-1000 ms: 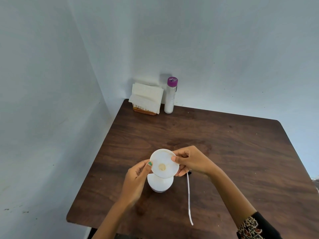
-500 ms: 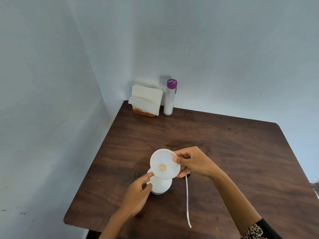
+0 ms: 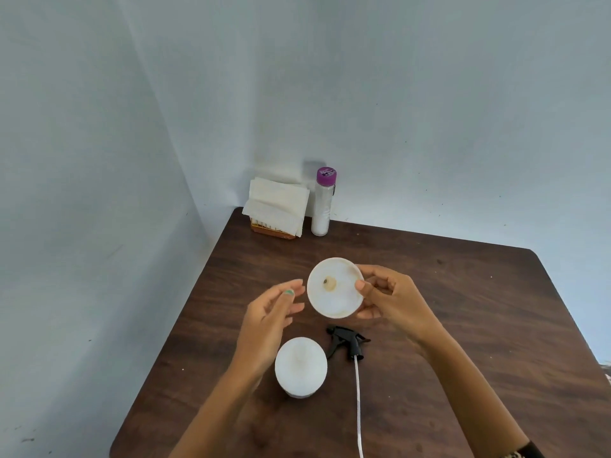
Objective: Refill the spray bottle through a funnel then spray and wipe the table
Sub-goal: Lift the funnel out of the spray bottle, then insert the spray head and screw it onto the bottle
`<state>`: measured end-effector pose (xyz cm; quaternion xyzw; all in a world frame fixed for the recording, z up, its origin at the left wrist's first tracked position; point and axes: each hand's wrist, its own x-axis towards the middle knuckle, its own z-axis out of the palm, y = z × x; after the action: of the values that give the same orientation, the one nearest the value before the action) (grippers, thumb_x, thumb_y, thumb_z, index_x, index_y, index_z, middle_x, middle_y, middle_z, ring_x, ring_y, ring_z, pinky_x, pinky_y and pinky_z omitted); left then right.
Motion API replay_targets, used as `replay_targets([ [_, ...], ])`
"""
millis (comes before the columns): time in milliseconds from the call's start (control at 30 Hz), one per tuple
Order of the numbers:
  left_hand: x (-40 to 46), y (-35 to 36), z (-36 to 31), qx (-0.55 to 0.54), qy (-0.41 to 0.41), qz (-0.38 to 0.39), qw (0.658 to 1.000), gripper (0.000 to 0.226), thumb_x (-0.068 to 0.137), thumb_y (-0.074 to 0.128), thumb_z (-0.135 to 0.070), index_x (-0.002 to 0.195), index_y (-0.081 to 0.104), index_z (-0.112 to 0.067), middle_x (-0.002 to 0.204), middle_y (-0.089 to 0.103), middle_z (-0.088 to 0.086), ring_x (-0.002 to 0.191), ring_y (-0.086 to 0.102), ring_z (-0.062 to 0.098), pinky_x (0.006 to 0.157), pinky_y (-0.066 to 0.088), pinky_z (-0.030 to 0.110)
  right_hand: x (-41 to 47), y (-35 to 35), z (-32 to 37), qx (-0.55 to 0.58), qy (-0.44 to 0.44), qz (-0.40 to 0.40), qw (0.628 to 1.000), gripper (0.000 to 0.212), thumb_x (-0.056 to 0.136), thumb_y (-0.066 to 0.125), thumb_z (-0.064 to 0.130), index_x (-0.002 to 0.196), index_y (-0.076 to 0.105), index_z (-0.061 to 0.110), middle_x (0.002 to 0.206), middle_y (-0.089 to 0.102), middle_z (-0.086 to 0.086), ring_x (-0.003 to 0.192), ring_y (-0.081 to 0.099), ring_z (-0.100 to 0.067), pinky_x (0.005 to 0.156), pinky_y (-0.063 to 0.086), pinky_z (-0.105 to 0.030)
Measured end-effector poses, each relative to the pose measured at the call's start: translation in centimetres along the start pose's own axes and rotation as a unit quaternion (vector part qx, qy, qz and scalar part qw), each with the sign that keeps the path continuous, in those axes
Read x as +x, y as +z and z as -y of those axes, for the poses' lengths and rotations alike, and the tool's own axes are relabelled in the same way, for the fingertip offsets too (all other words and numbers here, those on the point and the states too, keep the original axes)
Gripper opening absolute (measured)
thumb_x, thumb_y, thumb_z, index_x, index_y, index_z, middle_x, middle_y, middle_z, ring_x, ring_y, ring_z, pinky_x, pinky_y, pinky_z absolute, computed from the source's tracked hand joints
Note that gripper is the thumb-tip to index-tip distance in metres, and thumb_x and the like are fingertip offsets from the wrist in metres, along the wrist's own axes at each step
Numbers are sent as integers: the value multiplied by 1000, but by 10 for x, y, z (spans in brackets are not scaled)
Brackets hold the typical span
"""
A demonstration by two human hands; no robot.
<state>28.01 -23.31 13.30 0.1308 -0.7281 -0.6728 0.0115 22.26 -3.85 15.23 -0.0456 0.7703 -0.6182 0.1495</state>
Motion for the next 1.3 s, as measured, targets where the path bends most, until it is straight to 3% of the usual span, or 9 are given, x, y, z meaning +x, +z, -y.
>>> replay_targets([
  [267,66,48,-15,39,-48,120,991,34,96,44,-26,129,50,-25,104,56,-23,102,53,-2,81,39,16,51,-18,-40,-57,-5,-78,995,40,92,56,5,127,54,23,118,58,9,108,58,-17,75,59,-26],
  [400,115,75,0,81,-96,158,979,44,94,46,-32,136,38,-23,134,50,-8,118,47,8,93,37,25,91,-27,-62,-100,31,-59,993,61,84,61,3,139,40,20,129,49,7,119,49,-16,100,47,-41],
  [567,187,113,22,82,-150,172,970,61,92,47,-32,144,18,-21,143,38,-2,128,37,15,98,30,27,153,-31,-74,-137,92,-41,985,78,88,59,8,149,12,16,151,12,-7,138,26,-26,113,30,-39],
  [767,250,150,47,29,-189,152,970,71,90,51,-29,146,10,-19,144,37,1,128,36,17,96,30,25,220,-39,-91,-247,66,-20,967,62,91,46,5,147,21,14,158,-7,-8,143,-19,-28,118,8,-49],
  [900,266,159,64,8,-226,155,962,77,92,48,-31,149,-3,-22,154,19,0,141,20,19,109,20,32,241,-46,-120,-246,127,-15,961,89,81,48,-3,150,0,28,157,-16,-6,145,-11,-29,117,16,-48],
  [1067,275,158,70,7,-240,144,960,80,93,48,-36,148,-9,-25,157,12,4,144,14,23,114,15,38,245,-54,-125,-213,112,-29,970,97,81,53,-2,149,-9,28,156,-15,-8,145,-12,-26,117,8,-46],
  [1167,265,143,63,34,-210,130,968,69,94,47,-33,149,9,-21,156,20,4,142,23,20,111,23,34,225,-58,-125,-174,111,-74,976,82,82,55,-1,148,13,22,151,5,-8,140,21,-27,115,25,-40],
  [1233,248,124,50,20,-149,117,982,48,96,46,-24,141,35,-17,147,39,5,129,44,17,99,37,25,200,-60,-126,-187,112,-97,971,57,85,56,4,137,37,17,141,26,-6,118,47,-22,103,40,-34],
  [1300,224,103,33,3,-82,102,991,31,97,44,-19,126,54,-17,131,57,3,108,59,14,86,44,20,175,-59,-128,-210,125,-92,965,33,87,55,6,118,54,15,120,51,-6,96,55,-15,87,46,-27],
])
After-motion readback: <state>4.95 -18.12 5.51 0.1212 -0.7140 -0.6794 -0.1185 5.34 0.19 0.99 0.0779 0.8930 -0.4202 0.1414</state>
